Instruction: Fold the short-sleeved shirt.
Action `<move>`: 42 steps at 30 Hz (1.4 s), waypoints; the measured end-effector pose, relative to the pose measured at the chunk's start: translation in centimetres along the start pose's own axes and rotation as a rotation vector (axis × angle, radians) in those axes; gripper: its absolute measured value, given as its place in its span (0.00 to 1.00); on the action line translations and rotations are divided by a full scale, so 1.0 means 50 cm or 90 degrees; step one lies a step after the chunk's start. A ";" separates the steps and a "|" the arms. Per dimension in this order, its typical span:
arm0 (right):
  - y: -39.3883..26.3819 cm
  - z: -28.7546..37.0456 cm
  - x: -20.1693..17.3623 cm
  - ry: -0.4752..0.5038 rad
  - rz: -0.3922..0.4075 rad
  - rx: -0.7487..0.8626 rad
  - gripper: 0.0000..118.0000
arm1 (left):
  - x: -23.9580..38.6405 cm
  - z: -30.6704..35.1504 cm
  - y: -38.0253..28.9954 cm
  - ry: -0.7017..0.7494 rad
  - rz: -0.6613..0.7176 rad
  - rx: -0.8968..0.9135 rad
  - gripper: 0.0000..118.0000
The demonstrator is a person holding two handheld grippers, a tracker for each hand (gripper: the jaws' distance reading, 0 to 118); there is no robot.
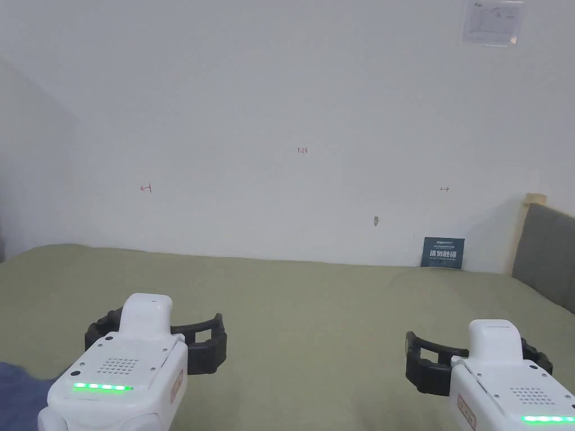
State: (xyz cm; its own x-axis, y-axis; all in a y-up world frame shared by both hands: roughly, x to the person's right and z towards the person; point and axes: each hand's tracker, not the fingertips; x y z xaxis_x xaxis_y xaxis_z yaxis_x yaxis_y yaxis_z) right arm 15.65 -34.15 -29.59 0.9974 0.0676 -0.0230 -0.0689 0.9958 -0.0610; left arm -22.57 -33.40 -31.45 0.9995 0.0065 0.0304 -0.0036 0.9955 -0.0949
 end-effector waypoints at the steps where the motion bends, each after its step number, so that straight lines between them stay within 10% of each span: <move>1: 0.000 0.001 0.000 0.001 -0.003 0.003 1.00 | -0.002 0.000 0.000 0.001 0.006 0.001 1.00; 42: 0.013 -0.008 0.004 -0.005 -0.001 -0.019 1.00 | -0.007 0.007 0.008 0.029 0.018 0.014 1.00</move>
State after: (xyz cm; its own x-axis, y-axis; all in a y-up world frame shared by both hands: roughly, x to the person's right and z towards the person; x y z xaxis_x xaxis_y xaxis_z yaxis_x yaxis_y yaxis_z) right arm 15.79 -33.49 -30.02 0.9976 0.0670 -0.0154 -0.0681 0.9935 -0.0907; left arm -22.92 -32.97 -31.13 0.9994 0.0302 -0.0174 -0.0313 0.9968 -0.0729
